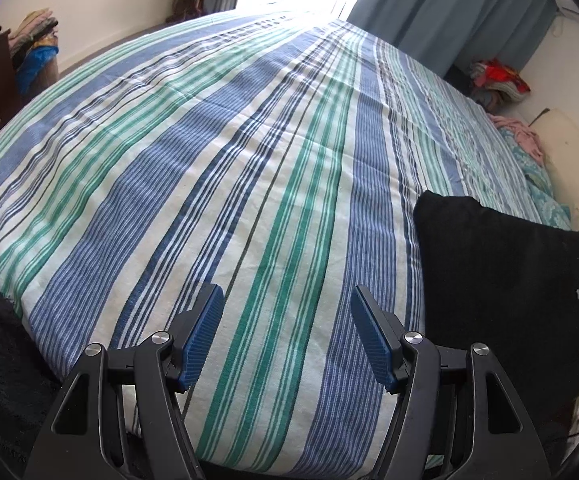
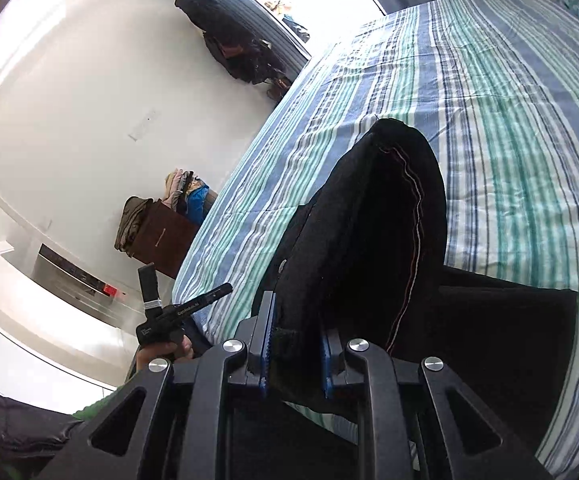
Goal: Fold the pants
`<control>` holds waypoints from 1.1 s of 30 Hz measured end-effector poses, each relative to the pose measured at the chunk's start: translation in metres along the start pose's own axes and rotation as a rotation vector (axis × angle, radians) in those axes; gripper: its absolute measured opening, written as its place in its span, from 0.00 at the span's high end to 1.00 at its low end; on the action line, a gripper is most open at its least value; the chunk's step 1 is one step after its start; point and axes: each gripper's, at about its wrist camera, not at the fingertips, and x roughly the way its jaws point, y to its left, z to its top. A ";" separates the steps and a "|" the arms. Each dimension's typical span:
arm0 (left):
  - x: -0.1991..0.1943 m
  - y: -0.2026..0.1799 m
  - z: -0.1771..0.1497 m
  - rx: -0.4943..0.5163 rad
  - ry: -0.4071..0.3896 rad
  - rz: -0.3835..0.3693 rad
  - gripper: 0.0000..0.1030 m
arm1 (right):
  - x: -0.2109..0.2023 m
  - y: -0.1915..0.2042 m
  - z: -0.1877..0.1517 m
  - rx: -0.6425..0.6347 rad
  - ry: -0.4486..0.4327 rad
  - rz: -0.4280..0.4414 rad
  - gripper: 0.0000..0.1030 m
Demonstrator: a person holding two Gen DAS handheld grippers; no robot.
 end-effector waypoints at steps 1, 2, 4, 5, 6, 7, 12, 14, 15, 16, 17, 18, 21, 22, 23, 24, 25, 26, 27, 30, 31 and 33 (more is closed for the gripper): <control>0.001 -0.001 0.000 0.006 0.002 0.000 0.35 | -0.012 -0.014 -0.003 0.015 -0.003 -0.023 0.81; 0.001 -0.003 -0.001 0.013 0.005 0.000 0.35 | -0.021 -0.026 -0.008 0.036 -0.008 -0.045 0.81; 0.003 -0.008 -0.002 0.029 0.009 -0.001 0.35 | -0.032 -0.051 -0.018 0.082 -0.010 -0.102 0.81; 0.003 -0.011 -0.003 0.038 0.010 -0.001 0.35 | -0.033 -0.066 -0.022 0.105 -0.005 -0.129 0.81; 0.004 -0.014 -0.004 0.048 0.013 0.001 0.35 | -0.033 -0.082 -0.028 0.131 0.005 -0.149 0.81; 0.005 -0.016 -0.005 0.060 0.015 0.003 0.35 | -0.031 -0.098 -0.034 0.162 0.017 -0.167 0.81; -0.001 -0.031 -0.011 0.126 0.012 0.015 0.35 | -0.033 -0.131 -0.058 0.256 -0.002 -0.162 0.82; -0.003 -0.040 -0.014 0.147 0.005 0.007 0.35 | -0.040 -0.128 -0.058 0.231 -0.029 -0.182 0.82; -0.002 -0.047 -0.016 0.160 0.008 -0.001 0.35 | -0.039 -0.130 -0.060 0.220 -0.029 -0.210 0.82; -0.001 -0.054 -0.017 0.175 0.015 -0.013 0.35 | -0.034 -0.131 -0.066 0.213 -0.006 -0.252 0.82; 0.001 -0.062 -0.019 0.193 0.027 -0.025 0.34 | -0.027 -0.134 -0.072 0.209 0.028 -0.290 0.82; 0.002 -0.071 -0.021 0.212 0.041 -0.037 0.35 | -0.020 -0.138 -0.077 0.205 0.051 -0.313 0.81; -0.004 -0.097 -0.027 0.270 0.057 -0.082 0.35 | -0.023 -0.142 -0.082 0.226 0.031 -0.317 0.66; -0.009 -0.106 -0.027 0.290 0.047 -0.101 0.34 | -0.031 -0.141 -0.081 0.236 0.032 -0.329 0.58; -0.015 -0.116 -0.027 0.312 0.032 -0.121 0.33 | -0.040 -0.138 -0.079 0.224 0.024 -0.352 0.58; -0.019 -0.126 -0.028 0.339 0.016 -0.142 0.31 | -0.051 -0.131 -0.074 0.189 0.005 -0.389 0.58; -0.022 -0.138 -0.030 0.367 0.004 -0.159 0.30 | -0.061 -0.121 -0.067 0.143 -0.016 -0.424 0.58; -0.021 -0.150 -0.032 0.403 0.001 -0.173 0.29 | -0.069 -0.112 -0.057 0.103 -0.040 -0.442 0.58; -0.017 -0.163 -0.035 0.441 0.008 -0.181 0.29 | -0.075 -0.103 -0.046 0.075 -0.063 -0.434 0.58; -0.006 -0.195 -0.054 0.548 0.021 -0.196 0.29 | -0.069 -0.084 -0.008 0.013 -0.125 -0.374 0.58; -0.002 -0.202 -0.063 0.594 0.027 -0.195 0.29 | -0.061 -0.080 0.003 0.003 -0.137 -0.336 0.58; 0.013 -0.210 -0.081 0.677 0.067 -0.146 0.29 | -0.038 -0.086 0.016 0.017 -0.148 -0.261 0.58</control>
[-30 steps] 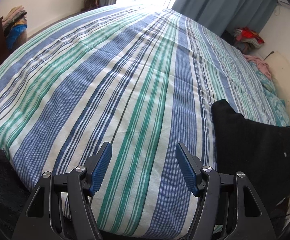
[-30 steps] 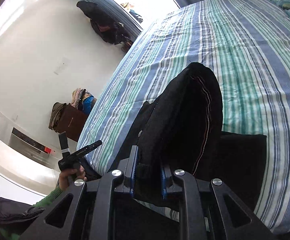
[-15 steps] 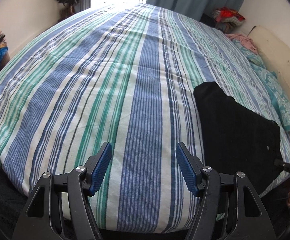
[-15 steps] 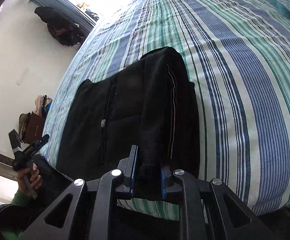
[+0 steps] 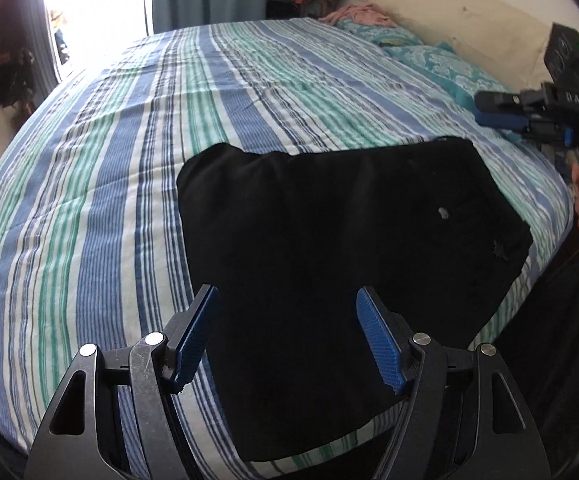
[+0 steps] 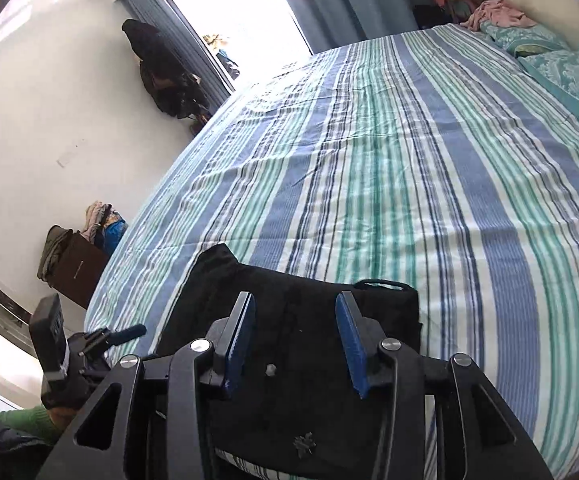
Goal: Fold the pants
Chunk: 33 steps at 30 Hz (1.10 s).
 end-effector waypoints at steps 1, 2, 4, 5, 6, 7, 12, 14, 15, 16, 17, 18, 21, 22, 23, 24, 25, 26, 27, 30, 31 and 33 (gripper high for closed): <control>0.009 -0.003 -0.008 0.023 0.033 0.014 0.29 | 0.016 -0.006 -0.001 0.034 0.016 0.015 0.58; 0.014 -0.004 -0.015 0.036 0.045 0.024 0.29 | 0.034 -0.015 -0.008 0.068 0.052 -0.014 0.58; 0.009 -0.003 -0.025 0.038 0.024 0.009 0.28 | 0.067 -0.040 -0.029 0.112 0.155 -0.122 0.74; 0.005 -0.002 -0.025 0.037 0.030 0.004 0.28 | 0.073 -0.047 -0.039 0.112 0.175 -0.141 0.86; 0.000 0.000 -0.024 0.030 0.040 -0.003 0.28 | 0.068 -0.051 -0.043 0.106 0.140 -0.137 0.87; -0.005 0.003 -0.023 0.012 0.039 -0.007 0.28 | 0.058 -0.050 -0.045 0.118 0.119 -0.135 0.87; -0.030 0.021 -0.012 -0.108 -0.022 -0.057 0.22 | -0.006 -0.004 -0.059 0.006 0.087 -0.159 0.87; -0.028 0.022 -0.013 -0.111 -0.019 -0.052 0.19 | -0.016 0.012 -0.074 -0.013 0.100 -0.145 0.81; -0.022 0.020 -0.016 -0.103 -0.001 -0.045 0.19 | -0.014 0.013 -0.083 -0.008 0.116 -0.161 0.77; -0.013 0.018 -0.020 -0.090 0.033 -0.035 0.19 | -0.005 0.008 -0.095 0.010 0.148 -0.192 0.68; -0.003 0.015 -0.025 -0.070 0.076 -0.021 0.19 | 0.006 -0.001 -0.108 0.042 0.196 -0.229 0.68; 0.004 0.013 -0.033 -0.056 0.101 -0.008 0.18 | 0.014 -0.012 -0.121 0.083 0.226 -0.253 0.67; -0.005 0.016 -0.038 -0.072 0.087 -0.024 0.17 | 0.002 -0.020 -0.127 0.159 0.161 -0.222 0.68; -0.007 0.018 -0.037 -0.081 0.088 -0.027 0.17 | -0.001 -0.019 -0.126 0.166 0.157 -0.224 0.68; -0.009 0.020 -0.036 -0.089 0.083 -0.022 0.17 | -0.005 -0.018 -0.127 0.173 0.150 -0.225 0.68; -0.011 0.020 -0.034 -0.098 0.075 -0.019 0.17 | -0.009 -0.017 -0.129 0.183 0.133 -0.227 0.68; -0.014 0.021 -0.033 -0.105 0.070 -0.018 0.17 | -0.014 -0.015 -0.133 0.189 0.113 -0.231 0.67; -0.016 0.022 -0.032 -0.112 0.067 -0.017 0.17 | -0.017 -0.013 -0.136 0.196 0.101 -0.242 0.61; -0.019 0.023 -0.031 -0.120 0.060 -0.016 0.17 | -0.022 -0.012 -0.139 0.204 0.085 -0.259 0.58; -0.026 0.028 -0.029 -0.140 0.039 -0.018 0.17 | -0.040 -0.005 -0.139 0.206 -0.013 -0.298 0.55; -0.027 0.030 -0.028 -0.146 0.036 -0.011 0.17 | -0.045 -0.002 -0.138 0.199 -0.048 -0.310 0.54; -0.026 0.033 -0.027 -0.157 0.034 0.000 0.17 | -0.052 0.004 -0.136 0.184 -0.101 -0.330 0.52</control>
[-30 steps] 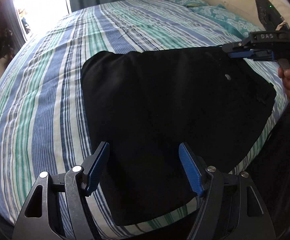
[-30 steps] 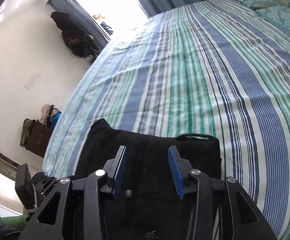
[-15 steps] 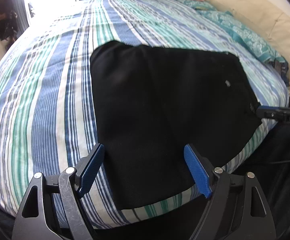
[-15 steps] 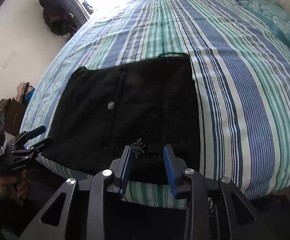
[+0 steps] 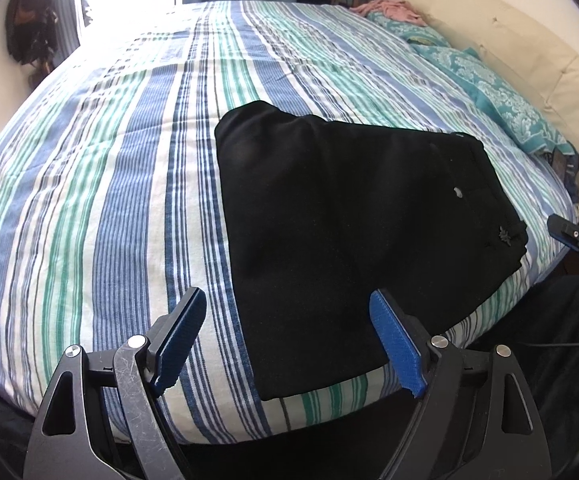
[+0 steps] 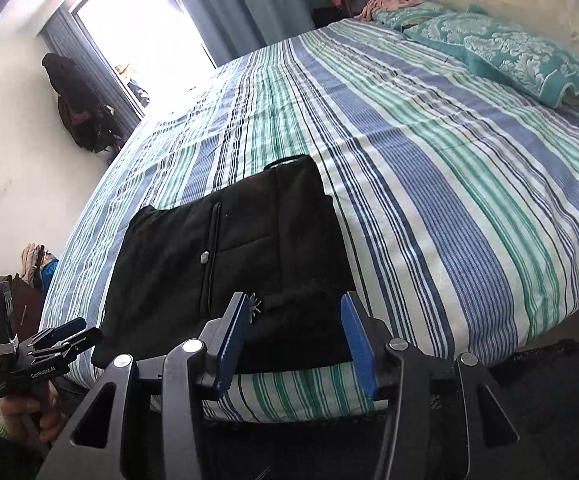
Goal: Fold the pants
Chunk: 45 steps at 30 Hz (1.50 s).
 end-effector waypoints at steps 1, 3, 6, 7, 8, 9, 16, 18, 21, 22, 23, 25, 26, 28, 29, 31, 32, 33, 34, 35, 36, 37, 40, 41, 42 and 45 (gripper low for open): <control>0.001 0.002 0.001 -0.005 -0.001 0.002 0.17 | -0.003 0.002 0.001 -0.004 -0.018 0.001 0.52; 0.003 0.002 0.007 -0.002 -0.007 0.004 0.17 | -0.007 0.008 0.002 -0.015 -0.047 0.016 0.52; 0.010 -0.002 0.024 0.013 -0.019 0.012 0.17 | -0.002 0.017 0.007 -0.042 -0.063 0.071 0.44; 0.014 -0.004 0.030 0.022 -0.017 0.015 0.17 | 0.002 0.023 0.010 -0.060 -0.056 0.093 0.41; 0.021 -0.007 0.035 0.033 -0.008 0.028 0.17 | 0.009 0.029 0.013 -0.082 -0.047 0.107 0.41; 0.030 -0.009 0.039 0.039 0.007 0.048 0.17 | 0.015 0.035 0.014 -0.102 -0.040 0.118 0.41; 0.053 0.008 0.035 -0.068 0.120 0.017 0.17 | 0.073 0.041 -0.004 -0.129 0.128 0.126 0.39; 0.044 0.009 0.045 -0.083 0.097 -0.014 0.17 | 0.073 0.039 -0.005 -0.127 0.132 0.135 0.39; 0.044 0.002 0.079 -0.054 0.051 -0.012 0.17 | 0.074 0.030 -0.005 -0.083 0.122 0.178 0.39; 0.049 -0.004 0.092 -0.038 0.048 0.002 0.16 | 0.074 0.027 -0.004 -0.071 0.122 0.190 0.39; 0.058 -0.007 0.104 -0.024 0.052 0.010 0.16 | 0.074 0.026 -0.003 -0.064 0.123 0.200 0.39; 0.085 -0.010 0.123 0.001 0.089 0.046 0.16 | 0.074 0.026 -0.003 -0.067 0.123 0.206 0.39; 0.103 -0.009 0.130 0.011 0.117 0.088 0.16 | 0.074 0.027 -0.003 -0.076 0.122 0.203 0.39; 0.131 0.004 0.137 0.008 0.149 0.199 0.14 | 0.074 0.030 -0.004 -0.100 0.121 0.192 0.39; 0.139 0.014 0.140 -0.023 0.156 0.231 0.11 | 0.074 0.031 -0.004 -0.111 0.119 0.188 0.39; 0.136 0.034 0.144 -0.133 0.159 0.182 0.07 | 0.074 0.032 -0.005 -0.124 0.115 0.186 0.39; 0.129 0.040 0.145 -0.173 0.146 0.174 0.09 | 0.074 0.033 -0.006 -0.127 0.114 0.186 0.39; 0.119 0.043 0.144 -0.190 0.122 0.174 0.10 | 0.074 0.033 -0.006 -0.131 0.114 0.186 0.39; 0.108 0.044 0.143 -0.191 0.100 0.164 0.11 | 0.073 0.033 -0.007 -0.132 0.113 0.188 0.39; 0.097 0.044 0.139 -0.181 0.085 0.149 0.11 | 0.074 0.031 -0.005 -0.131 0.114 0.193 0.39; 0.085 0.043 0.135 -0.167 0.074 0.132 0.11 | 0.073 0.030 -0.005 -0.124 0.114 0.200 0.39; 0.073 0.041 0.128 -0.152 0.062 0.113 0.11 | 0.072 0.029 -0.003 -0.111 0.116 0.208 0.40; 0.038 0.032 0.094 -0.119 0.050 0.024 0.10 | 0.049 0.027 0.004 -0.072 0.067 0.219 0.40; 0.031 0.025 0.084 -0.109 0.056 -0.012 0.09 | 0.038 0.029 0.003 -0.079 0.032 0.234 0.38; 0.026 0.020 0.069 -0.095 0.070 -0.053 0.08 | 0.030 0.030 0.002 -0.086 0.014 0.248 0.37; 0.037 -0.006 0.025 -0.001 0.178 -0.101 0.08 | 0.038 0.032 -0.007 -0.079 0.085 0.240 0.27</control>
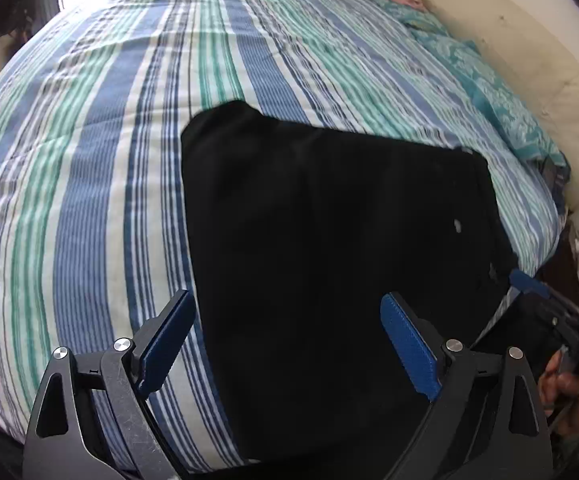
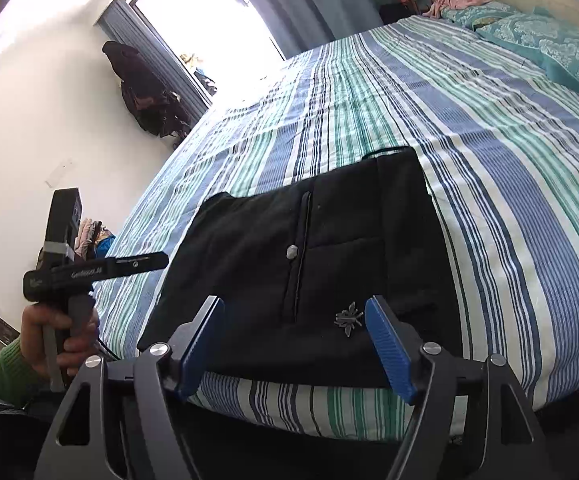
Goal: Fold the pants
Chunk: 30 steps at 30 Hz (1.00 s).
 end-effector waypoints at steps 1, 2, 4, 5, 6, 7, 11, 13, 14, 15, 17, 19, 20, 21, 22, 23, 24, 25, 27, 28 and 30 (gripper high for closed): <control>0.009 -0.007 -0.009 0.030 0.033 0.045 0.08 | 0.013 -0.006 -0.004 0.029 0.074 -0.014 0.27; 0.012 -0.009 -0.017 0.043 0.041 0.088 0.08 | 0.021 -0.011 -0.007 0.063 0.122 -0.004 0.27; 0.000 -0.007 -0.019 -0.014 0.035 0.063 0.09 | 0.012 -0.012 -0.005 0.091 0.115 0.000 0.28; -0.009 -0.006 -0.017 -0.035 0.027 0.057 0.09 | 0.006 -0.009 -0.006 0.093 0.126 -0.025 0.28; -0.019 -0.007 -0.015 -0.037 -0.003 0.071 0.09 | -0.001 -0.006 -0.008 0.085 0.117 -0.054 0.28; -0.028 -0.009 -0.011 -0.026 -0.036 0.099 0.08 | -0.011 -0.003 -0.011 0.072 0.084 -0.074 0.28; -0.040 -0.013 -0.003 0.002 -0.099 0.187 0.08 | -0.034 0.001 -0.014 0.078 -0.012 -0.109 0.26; -0.039 -0.012 -0.003 -0.005 -0.092 0.193 0.08 | -0.036 0.001 -0.011 0.085 -0.034 -0.128 0.26; -0.039 -0.012 -0.004 -0.005 -0.091 0.201 0.08 | -0.035 0.003 -0.009 0.084 -0.038 -0.137 0.26; -0.038 -0.011 -0.004 -0.005 -0.090 0.210 0.08 | -0.035 0.005 -0.010 0.081 -0.043 -0.142 0.26; -0.040 -0.008 -0.006 -0.011 -0.096 0.225 0.08 | -0.031 0.010 -0.011 0.068 -0.038 -0.144 0.26; -0.044 -0.001 -0.012 -0.014 -0.104 0.241 0.08 | -0.029 0.016 -0.013 0.049 -0.030 -0.144 0.26; -0.045 0.000 -0.013 -0.016 -0.106 0.248 0.08 | -0.029 0.020 -0.014 0.037 -0.028 -0.145 0.26; -0.045 0.001 -0.014 -0.016 -0.108 0.252 0.08 | -0.028 0.021 -0.014 0.026 -0.028 -0.147 0.26; -0.047 0.002 -0.018 -0.014 -0.109 0.255 0.08 | -0.027 0.023 -0.014 0.018 -0.027 -0.147 0.26; -0.046 0.002 -0.018 -0.011 -0.109 0.256 0.08 | -0.026 0.024 -0.014 0.012 -0.025 -0.146 0.26; -0.046 0.003 -0.019 -0.009 -0.107 0.256 0.08 | -0.025 0.025 -0.015 0.008 -0.022 -0.145 0.26; -0.045 0.005 -0.019 -0.011 -0.101 0.249 0.08 | -0.024 0.025 -0.015 0.007 -0.019 -0.143 0.26; -0.042 0.014 -0.018 -0.036 -0.079 0.198 0.08 | -0.025 0.024 -0.015 0.013 -0.017 -0.120 0.26; -0.039 0.023 -0.017 -0.059 -0.060 0.159 0.08 | -0.027 0.022 -0.013 0.035 -0.015 -0.081 0.26; -0.035 0.045 -0.016 -0.124 -0.033 0.112 0.08 | -0.036 0.003 -0.004 0.115 -0.027 0.016 0.26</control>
